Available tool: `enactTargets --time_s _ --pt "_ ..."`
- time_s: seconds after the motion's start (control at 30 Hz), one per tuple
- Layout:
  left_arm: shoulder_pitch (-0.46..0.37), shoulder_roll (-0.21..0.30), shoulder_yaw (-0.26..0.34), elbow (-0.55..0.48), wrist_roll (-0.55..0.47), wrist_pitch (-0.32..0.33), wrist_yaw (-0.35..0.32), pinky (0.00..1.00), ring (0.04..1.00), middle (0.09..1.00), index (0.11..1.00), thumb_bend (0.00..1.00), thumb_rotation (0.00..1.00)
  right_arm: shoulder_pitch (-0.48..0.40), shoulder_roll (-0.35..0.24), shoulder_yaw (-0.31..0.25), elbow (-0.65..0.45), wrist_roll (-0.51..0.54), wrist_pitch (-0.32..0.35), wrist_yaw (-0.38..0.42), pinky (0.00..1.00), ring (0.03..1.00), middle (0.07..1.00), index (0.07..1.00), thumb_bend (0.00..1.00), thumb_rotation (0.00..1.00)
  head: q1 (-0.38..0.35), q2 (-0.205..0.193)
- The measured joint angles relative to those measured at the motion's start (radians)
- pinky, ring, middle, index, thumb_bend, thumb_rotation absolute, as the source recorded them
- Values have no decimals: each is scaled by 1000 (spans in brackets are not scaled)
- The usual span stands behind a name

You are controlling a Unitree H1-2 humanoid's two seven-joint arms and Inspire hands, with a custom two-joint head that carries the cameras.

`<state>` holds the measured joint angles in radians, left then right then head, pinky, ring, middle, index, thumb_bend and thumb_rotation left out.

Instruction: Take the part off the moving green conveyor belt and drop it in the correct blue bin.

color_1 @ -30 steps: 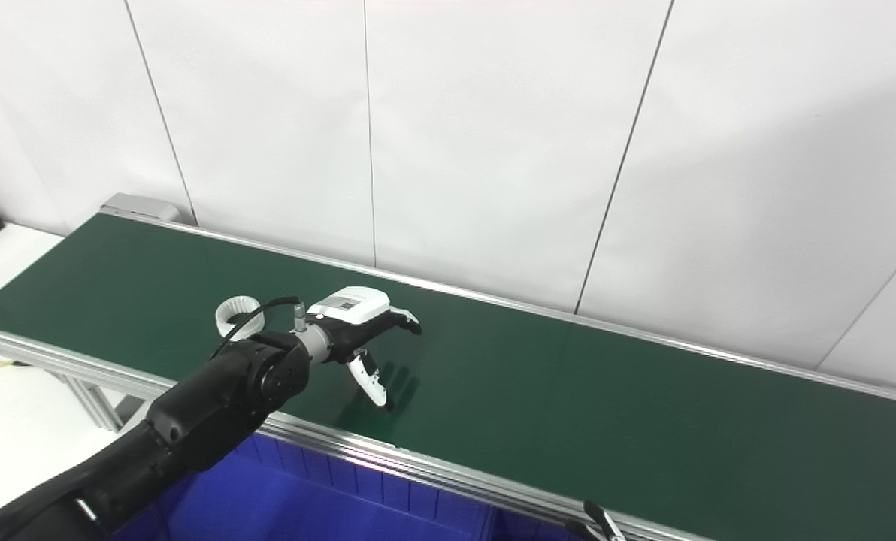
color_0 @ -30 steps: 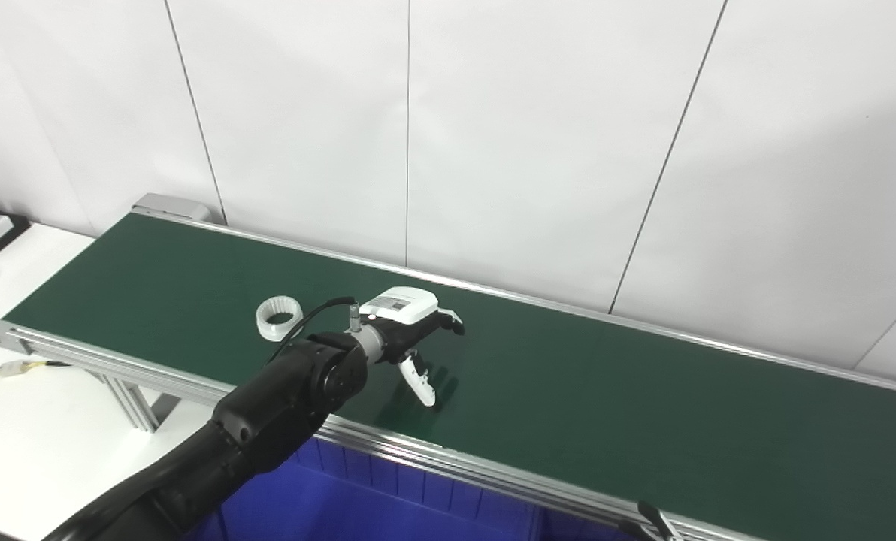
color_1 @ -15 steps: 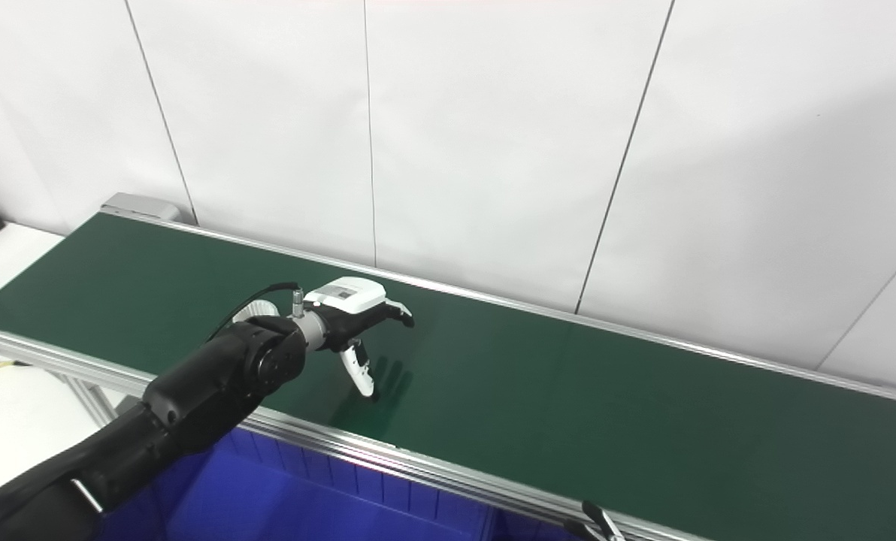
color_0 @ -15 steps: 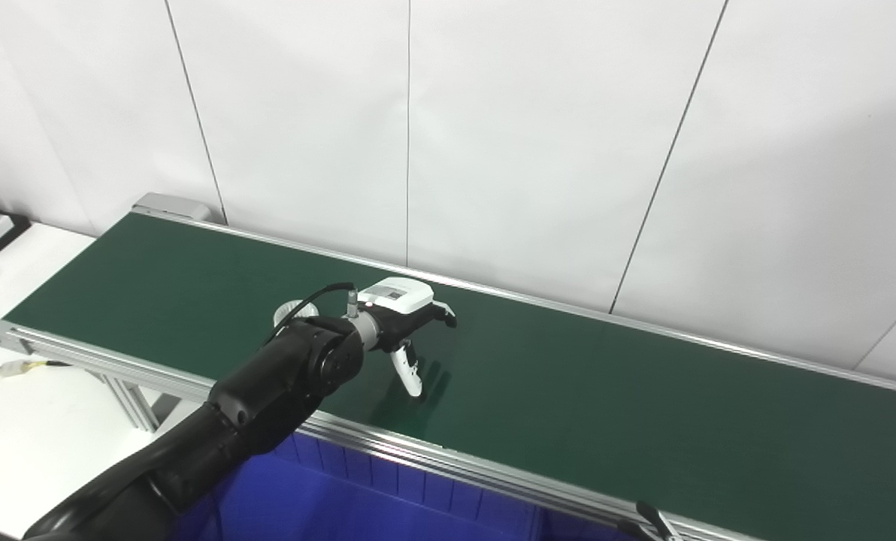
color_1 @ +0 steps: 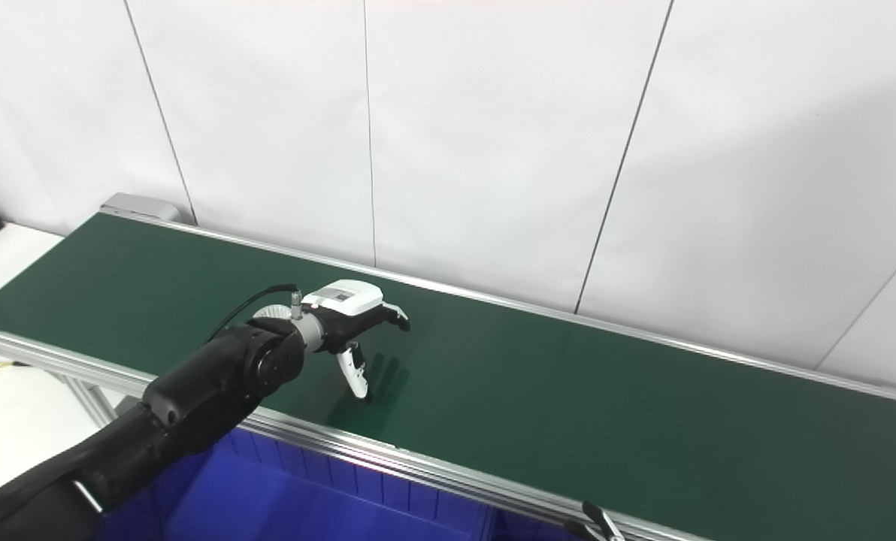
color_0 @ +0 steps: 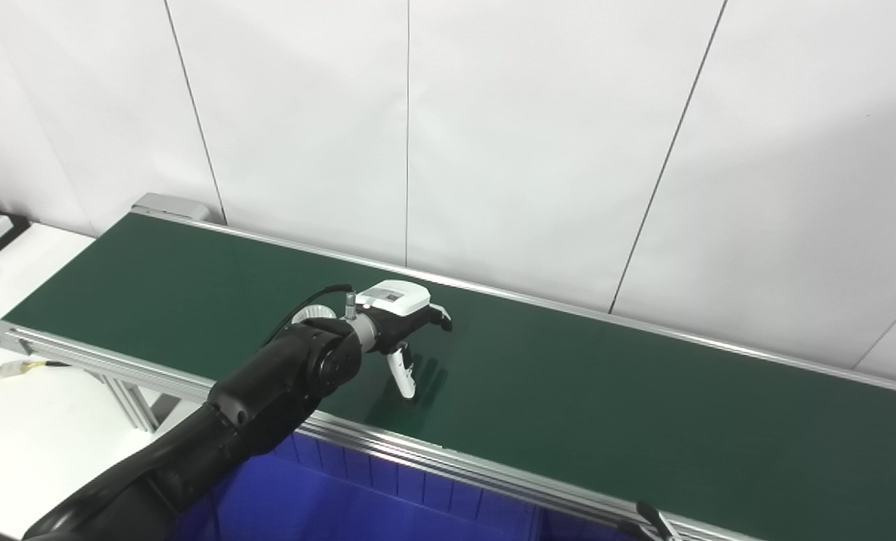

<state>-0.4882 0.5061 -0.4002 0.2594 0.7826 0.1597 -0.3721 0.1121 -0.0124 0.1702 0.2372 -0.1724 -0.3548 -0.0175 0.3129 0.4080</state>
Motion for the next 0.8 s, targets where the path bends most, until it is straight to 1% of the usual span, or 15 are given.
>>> enactTargets --time_s 0.17,0.6,0.8 --pt "0 0 0 2 0 0 2 745 839 866 819 897 119 0 -3 0 0 0 -16 0 626 715 770 866 336 750 0 3" --pt "0 0 0 10 0 -2 4 758 840 863 824 902 113 1 -3 -1 0 2 -16 2 621 711 768 869 325 727 0 6" --pt "0 0 -6 35 14 -3 4 767 848 869 830 890 118 1 -7 -1 0 3 -16 6 624 714 769 870 330 745 0 6"
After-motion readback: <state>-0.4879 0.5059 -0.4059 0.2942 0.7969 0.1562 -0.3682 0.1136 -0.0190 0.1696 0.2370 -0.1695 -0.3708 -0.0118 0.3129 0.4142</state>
